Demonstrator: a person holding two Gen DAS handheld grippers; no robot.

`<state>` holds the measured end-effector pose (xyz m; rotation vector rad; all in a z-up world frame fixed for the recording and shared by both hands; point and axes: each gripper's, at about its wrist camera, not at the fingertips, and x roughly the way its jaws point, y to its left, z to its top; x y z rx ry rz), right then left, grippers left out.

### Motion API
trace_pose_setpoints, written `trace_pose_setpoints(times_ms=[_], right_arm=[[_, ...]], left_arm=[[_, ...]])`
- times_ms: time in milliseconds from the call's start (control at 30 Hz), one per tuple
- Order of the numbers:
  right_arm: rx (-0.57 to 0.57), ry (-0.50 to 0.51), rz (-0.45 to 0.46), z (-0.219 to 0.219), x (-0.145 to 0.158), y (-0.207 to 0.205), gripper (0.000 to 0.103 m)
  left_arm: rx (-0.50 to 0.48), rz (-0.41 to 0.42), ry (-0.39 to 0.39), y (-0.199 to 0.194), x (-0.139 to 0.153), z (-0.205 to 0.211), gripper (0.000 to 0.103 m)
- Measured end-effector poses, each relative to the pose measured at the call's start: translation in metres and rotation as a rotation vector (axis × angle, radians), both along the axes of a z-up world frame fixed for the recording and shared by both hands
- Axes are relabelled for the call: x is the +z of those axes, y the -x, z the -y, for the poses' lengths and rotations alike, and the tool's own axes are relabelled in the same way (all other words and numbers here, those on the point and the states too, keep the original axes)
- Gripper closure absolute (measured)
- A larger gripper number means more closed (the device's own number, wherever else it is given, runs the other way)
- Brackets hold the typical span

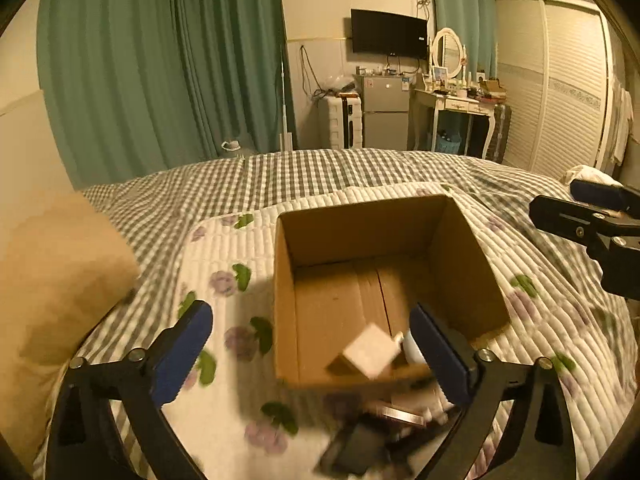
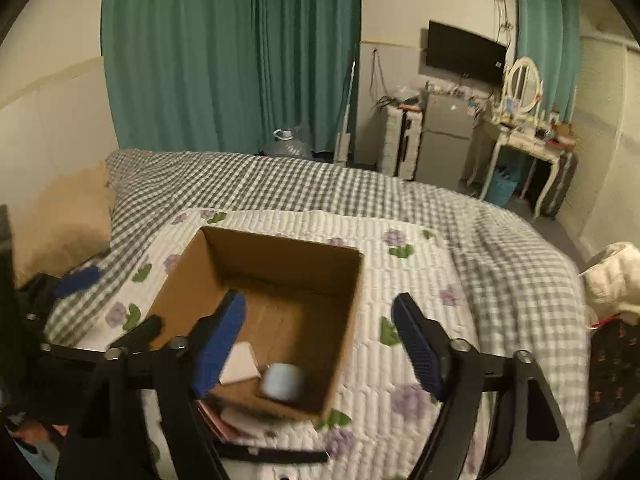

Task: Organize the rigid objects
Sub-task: 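Grasp the white charger with the left tool while the right tool grasps the light-blue object, drop both into box, then drop the black power bank in with the left tool while the right tool drops the white-red bottle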

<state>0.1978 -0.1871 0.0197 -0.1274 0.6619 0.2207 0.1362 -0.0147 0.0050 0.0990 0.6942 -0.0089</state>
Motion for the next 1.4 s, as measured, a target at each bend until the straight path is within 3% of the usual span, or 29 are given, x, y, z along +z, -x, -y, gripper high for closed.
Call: trace_pose_setpoints(times_ms=[33,100,200,333,567,767,1033,1233,1400], right_arm=[[-0.014,0.023,0.008,0.000,0.002,0.012,0.005],[-0.047,0.049,0.020,0.002,0.002,0.036,0.000],[-0.047,0.038,-0.017,0.004,-0.010,0.067,0.000],[-0.031,0.007,-0.114,-0.007,-0.049,0.102,0.000],[0.021,0.005,-0.347,-0.049,-0.142,0.105,0.000],[-0.013,0.016,-0.471,-0.063,-0.195,0.090,0.000],[-0.031,-0.016,-0.493,-0.069,-0.210,0.074,0.002],[0.002,-0.036,-0.532,-0.076,-0.223,0.072,0.027],[0.004,-0.037,-0.489,-0.074,-0.210,0.087,0.027]], left_arm=[[0.001,0.006,0.000,0.009,0.001,-0.001,0.000],[0.011,0.001,-0.004,0.027,0.002,-0.006,0.000],[0.023,-0.008,0.021,0.055,-0.001,-0.015,0.000],[0.049,-0.025,0.020,0.086,-0.018,-0.025,0.000],[0.074,-0.092,0.005,0.103,-0.058,-0.038,0.000],[0.085,-0.111,-0.011,0.105,-0.081,-0.045,0.000],[0.068,-0.142,-0.005,0.100,-0.090,-0.041,0.000],[0.057,-0.146,-0.012,0.095,-0.087,-0.039,0.000],[0.041,-0.143,-0.019,0.088,-0.081,-0.039,0.000]])
